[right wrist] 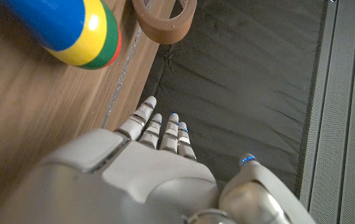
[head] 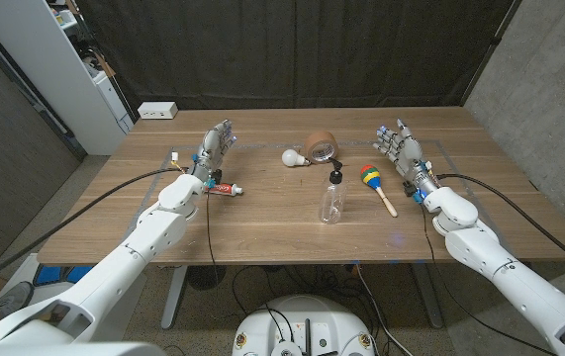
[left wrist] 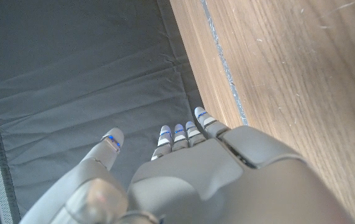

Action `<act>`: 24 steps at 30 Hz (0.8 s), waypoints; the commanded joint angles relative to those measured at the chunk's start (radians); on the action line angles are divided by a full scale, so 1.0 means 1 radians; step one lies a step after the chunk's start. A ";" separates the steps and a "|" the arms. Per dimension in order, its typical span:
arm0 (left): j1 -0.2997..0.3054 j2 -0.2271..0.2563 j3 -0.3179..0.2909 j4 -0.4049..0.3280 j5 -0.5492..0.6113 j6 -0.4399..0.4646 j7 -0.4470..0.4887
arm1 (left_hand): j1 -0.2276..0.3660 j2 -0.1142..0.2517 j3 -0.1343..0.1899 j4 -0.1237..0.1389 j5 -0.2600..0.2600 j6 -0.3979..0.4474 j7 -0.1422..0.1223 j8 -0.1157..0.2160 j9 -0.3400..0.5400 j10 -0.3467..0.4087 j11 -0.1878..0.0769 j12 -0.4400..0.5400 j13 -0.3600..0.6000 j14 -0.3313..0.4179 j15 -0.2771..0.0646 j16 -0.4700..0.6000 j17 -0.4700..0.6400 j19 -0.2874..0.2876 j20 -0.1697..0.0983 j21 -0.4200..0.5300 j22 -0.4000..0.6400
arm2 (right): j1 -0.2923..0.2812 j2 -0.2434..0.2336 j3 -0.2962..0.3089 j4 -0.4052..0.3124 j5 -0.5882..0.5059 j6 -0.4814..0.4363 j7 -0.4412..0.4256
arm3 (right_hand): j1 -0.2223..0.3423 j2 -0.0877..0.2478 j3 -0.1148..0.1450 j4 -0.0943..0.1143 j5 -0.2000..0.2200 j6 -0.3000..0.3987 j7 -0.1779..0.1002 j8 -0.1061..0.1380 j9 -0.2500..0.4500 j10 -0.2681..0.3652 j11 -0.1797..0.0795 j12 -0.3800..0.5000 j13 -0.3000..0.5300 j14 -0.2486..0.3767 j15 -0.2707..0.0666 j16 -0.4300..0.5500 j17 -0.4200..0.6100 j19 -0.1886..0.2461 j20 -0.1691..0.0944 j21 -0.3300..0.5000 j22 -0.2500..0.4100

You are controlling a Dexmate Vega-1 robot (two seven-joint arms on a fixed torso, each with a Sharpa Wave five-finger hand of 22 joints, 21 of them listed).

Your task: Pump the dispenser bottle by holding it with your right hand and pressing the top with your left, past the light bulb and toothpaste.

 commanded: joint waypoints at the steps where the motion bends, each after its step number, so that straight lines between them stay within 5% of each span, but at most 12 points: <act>1: 0.027 0.018 -0.014 -0.077 0.016 0.049 0.079 | 0.011 0.060 0.002 -0.009 0.000 0.004 0.001 0.008 0.005 0.000 -0.007 0.006 0.004 0.007 0.003 0.008 0.004 0.015 -0.022 0.003 0.005 | -0.042 -0.043 0.013 -0.018 -0.008 0.040 0.034 | 0.012 -0.001 0.003 -0.013 -0.006 -0.002 -0.015 -0.002 0.004 -0.002 0.000 -0.003 0.001 0.015 -0.004 0.003 0.001 -0.013 0.003 -0.001 0.002; 17: 0.085 0.051 -0.033 -0.176 0.026 0.090 0.134 | 0.016 0.064 0.002 -0.022 -0.001 0.013 0.002 0.010 0.006 0.011 -0.009 0.008 0.005 0.018 -0.001 0.008 0.004 0.026 -0.021 0.004 0.005 | -0.110 -0.076 0.027 -0.033 -0.007 0.128 0.092 | 0.063 -0.035 0.007 -0.067 -0.029 -0.053 -0.032 -0.015 0.005 -0.044 -0.005 -0.016 0.002 0.004 0.007 -0.009 -0.008 -0.077 0.018 -0.008 0.002; 24: 0.095 0.040 -0.027 -0.164 0.062 0.028 0.133 | 0.017 0.059 0.000 -0.030 -0.002 0.017 -0.001 0.010 0.006 0.015 -0.012 0.008 0.005 0.022 -0.004 0.008 0.004 0.031 -0.021 0.005 0.005 | -0.155 -0.102 0.038 -0.064 -0.051 0.161 0.061 | 0.097 -0.057 0.010 -0.101 -0.039 -0.073 -0.034 -0.015 0.005 -0.061 -0.011 -0.018 0.003 -0.004 0.004 -0.012 -0.010 -0.083 0.014 -0.003 0.002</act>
